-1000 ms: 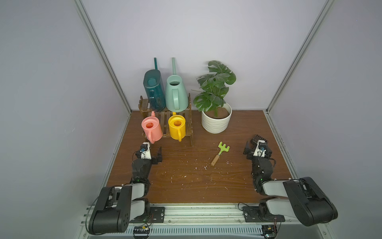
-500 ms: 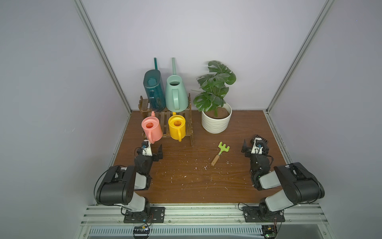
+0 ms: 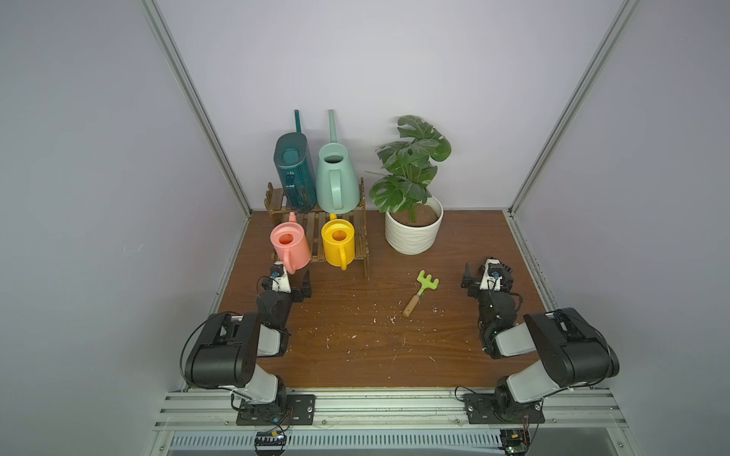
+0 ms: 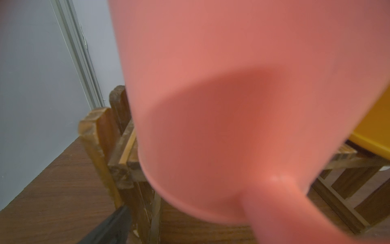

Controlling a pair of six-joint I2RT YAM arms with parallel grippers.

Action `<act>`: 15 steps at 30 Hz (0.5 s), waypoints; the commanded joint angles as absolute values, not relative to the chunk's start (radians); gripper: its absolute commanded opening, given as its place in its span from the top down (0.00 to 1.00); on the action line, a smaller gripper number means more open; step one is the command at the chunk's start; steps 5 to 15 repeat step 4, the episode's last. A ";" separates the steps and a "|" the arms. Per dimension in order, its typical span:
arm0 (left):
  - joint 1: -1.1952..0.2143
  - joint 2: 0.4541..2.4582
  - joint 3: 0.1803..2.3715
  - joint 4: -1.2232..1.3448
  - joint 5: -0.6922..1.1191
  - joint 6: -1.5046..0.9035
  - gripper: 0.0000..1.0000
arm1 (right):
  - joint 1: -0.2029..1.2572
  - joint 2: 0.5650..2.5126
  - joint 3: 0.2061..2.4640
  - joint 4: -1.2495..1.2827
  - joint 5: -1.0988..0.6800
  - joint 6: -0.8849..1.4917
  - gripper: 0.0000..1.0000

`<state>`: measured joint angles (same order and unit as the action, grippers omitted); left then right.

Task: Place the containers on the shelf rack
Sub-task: Reset both arms

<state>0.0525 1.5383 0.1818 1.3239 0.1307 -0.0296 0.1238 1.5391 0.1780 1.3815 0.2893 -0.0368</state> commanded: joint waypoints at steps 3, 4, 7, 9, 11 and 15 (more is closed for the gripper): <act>0.060 1.541 0.192 1.322 0.137 -0.028 0.00 | 0.120 1.539 0.188 1.371 0.281 -0.025 0.01; 0.060 1.540 0.192 1.321 0.136 -0.028 0.00 | 0.118 1.539 0.189 1.370 0.280 -0.025 0.01; 0.060 1.540 0.192 1.321 0.136 -0.028 0.00 | 0.118 1.539 0.189 1.370 0.280 -0.025 0.01; 0.060 1.540 0.192 1.321 0.136 -0.028 0.00 | 0.118 1.539 0.189 1.370 0.280 -0.025 0.01; 0.060 1.540 0.192 1.321 0.136 -0.028 0.00 | 0.118 1.539 0.189 1.370 0.280 -0.025 0.01; 0.060 1.540 0.192 1.321 0.136 -0.028 0.00 | 0.118 1.539 0.189 1.370 0.280 -0.025 0.01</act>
